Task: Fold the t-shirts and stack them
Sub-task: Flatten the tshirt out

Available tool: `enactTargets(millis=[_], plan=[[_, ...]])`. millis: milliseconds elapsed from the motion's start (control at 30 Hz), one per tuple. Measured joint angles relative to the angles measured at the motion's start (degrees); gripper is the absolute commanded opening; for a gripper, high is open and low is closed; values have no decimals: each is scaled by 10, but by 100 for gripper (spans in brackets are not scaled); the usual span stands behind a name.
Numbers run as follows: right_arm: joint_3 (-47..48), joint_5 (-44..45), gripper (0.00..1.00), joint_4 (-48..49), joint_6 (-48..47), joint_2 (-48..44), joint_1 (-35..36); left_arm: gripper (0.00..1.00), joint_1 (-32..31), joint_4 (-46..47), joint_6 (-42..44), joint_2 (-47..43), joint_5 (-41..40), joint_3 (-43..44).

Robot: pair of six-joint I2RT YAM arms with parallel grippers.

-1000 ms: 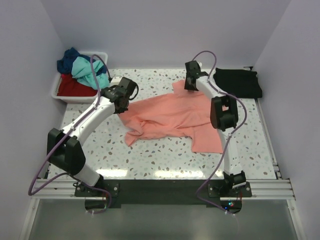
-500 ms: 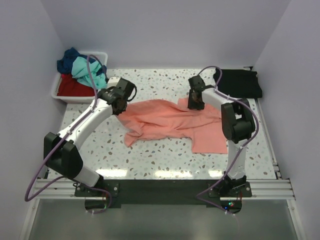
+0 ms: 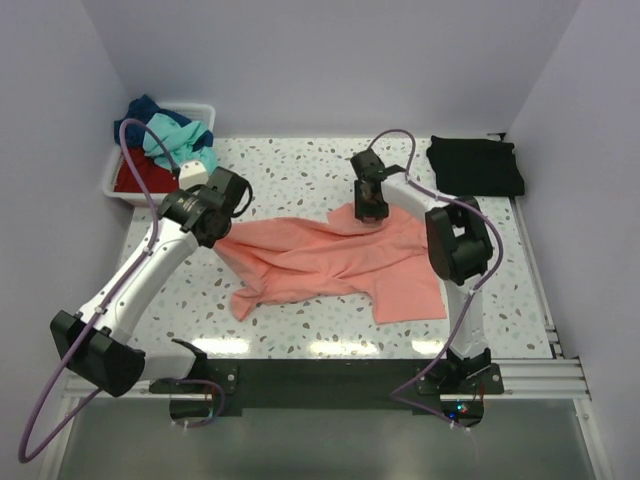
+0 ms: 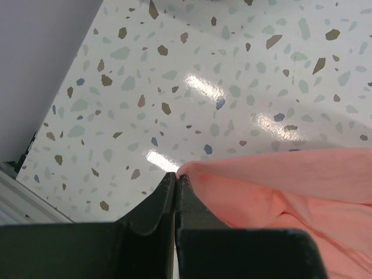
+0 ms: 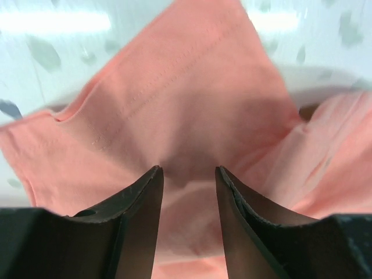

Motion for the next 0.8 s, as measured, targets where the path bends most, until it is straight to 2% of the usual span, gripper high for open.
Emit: enactTargets(millis=[433,600,800], plan=[[258,55,47,-23,-32,125,-13,0,0,-25,-15,-14,17,-38],[305,61,47,-37,-32,158,-41,0,0,-25,-15,-14,21,-38],[311,56,46,-53,-32,179,-68,0,0,-24,-15,-9,23,-38]])
